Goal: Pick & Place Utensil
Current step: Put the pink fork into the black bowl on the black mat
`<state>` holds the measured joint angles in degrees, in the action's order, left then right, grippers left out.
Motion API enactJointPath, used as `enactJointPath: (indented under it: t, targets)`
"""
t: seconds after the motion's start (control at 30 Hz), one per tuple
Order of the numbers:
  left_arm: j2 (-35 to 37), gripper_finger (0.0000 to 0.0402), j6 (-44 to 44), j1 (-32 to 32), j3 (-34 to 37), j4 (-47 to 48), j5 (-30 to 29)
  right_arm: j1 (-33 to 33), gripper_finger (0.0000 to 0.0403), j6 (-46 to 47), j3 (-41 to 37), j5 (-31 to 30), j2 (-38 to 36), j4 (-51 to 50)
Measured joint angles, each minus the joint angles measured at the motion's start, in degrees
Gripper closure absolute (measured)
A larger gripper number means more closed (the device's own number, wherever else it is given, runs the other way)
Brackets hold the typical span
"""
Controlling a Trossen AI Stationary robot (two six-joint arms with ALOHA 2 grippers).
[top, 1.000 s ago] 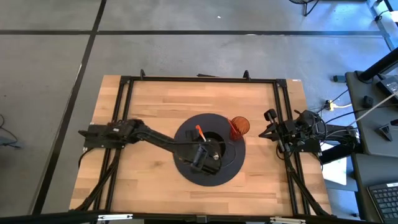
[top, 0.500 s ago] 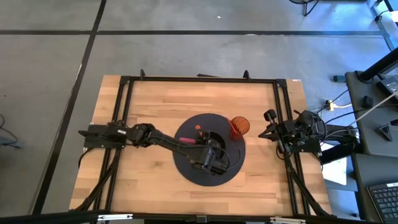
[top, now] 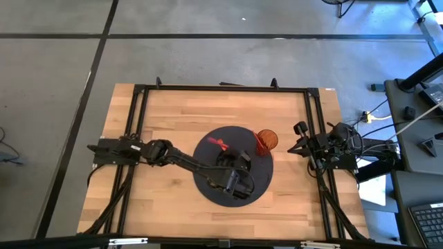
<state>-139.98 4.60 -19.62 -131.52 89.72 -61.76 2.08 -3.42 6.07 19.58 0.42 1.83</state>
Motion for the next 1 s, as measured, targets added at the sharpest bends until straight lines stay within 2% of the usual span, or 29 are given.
enactJointPath:
  t: [0.07,0.4,0.57,0.73,1.0]
  targets:
    - [0.0,0.0372,5.3,0.1,0.0,-0.9,-2.6,0.0,0.0393,0.0,0.0,0.0,0.0,0.0]
    - [-1.2,0.0372,31.7,3.1,0.3,-6.3,-3.8,0.0,0.0393,0.0,0.0,0.2,0.0,-0.8]
    - [-2.3,0.0373,42.0,3.3,4.2,-9.6,-4.6,0.0,0.0393,0.0,0.0,0.2,0.0,-1.0]
    - [-2.5,0.0373,47.6,3.3,8.0,-11.8,-4.4,0.0,0.0393,-0.2,0.0,0.2,0.0,-1.0]
    - [-2.4,0.0373,54.7,3.4,10.1,-16.9,-3.9,0.0,0.0393,-0.2,0.0,0.1,0.0,-0.9]
